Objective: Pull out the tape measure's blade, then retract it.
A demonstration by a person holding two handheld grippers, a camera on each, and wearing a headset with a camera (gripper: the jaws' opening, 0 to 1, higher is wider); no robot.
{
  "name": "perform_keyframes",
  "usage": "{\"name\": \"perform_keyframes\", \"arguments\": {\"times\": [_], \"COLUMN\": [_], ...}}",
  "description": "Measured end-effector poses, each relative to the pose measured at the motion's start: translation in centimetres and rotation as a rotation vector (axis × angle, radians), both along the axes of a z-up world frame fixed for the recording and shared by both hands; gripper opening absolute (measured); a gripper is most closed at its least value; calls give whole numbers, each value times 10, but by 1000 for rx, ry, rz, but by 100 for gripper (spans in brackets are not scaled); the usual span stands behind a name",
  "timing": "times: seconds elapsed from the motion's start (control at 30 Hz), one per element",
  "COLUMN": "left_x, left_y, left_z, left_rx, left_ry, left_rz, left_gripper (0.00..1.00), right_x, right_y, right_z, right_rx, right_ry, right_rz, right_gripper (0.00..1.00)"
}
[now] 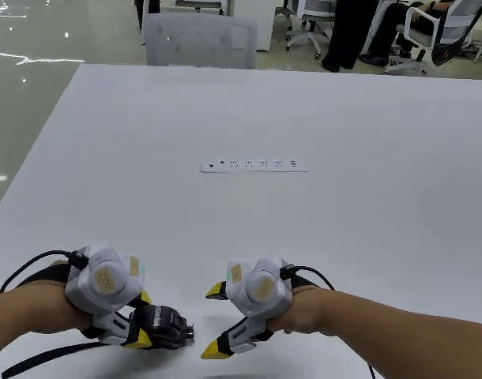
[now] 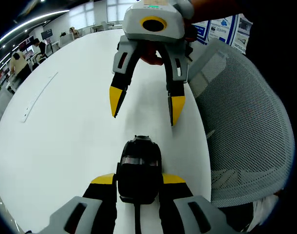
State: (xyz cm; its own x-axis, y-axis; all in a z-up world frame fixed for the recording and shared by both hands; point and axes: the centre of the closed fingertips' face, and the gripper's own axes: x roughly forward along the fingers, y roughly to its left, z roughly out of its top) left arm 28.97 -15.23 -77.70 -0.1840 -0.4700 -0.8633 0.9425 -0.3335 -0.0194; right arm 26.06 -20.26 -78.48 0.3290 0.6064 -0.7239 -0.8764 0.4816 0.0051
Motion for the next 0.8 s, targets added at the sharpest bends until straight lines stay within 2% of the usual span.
{"name": "perform_keyframes", "arguments": {"times": [0.23,0.43,0.57,0.8], "left_x": [-1,-1,-1,-2], "left_y": [0,-1,-1,-1], "left_z": [0,0,0,-1], "left_rx": [-5,-4,3,0], "left_ry": [-10,-11,-13,-16], "left_rz": [-3,-10,-21,-25], "left_gripper": [29,29,29,29], "right_x": [-2,2,2,4], "right_y": [12,17,18,18], "right_z": [-14,-26,-30,-34], "right_rx": [-3,-31,-33,-46], "right_ry": [26,25,28,37], "right_rz": [27,44,52,49], "right_gripper": [44,35,22,18]}}
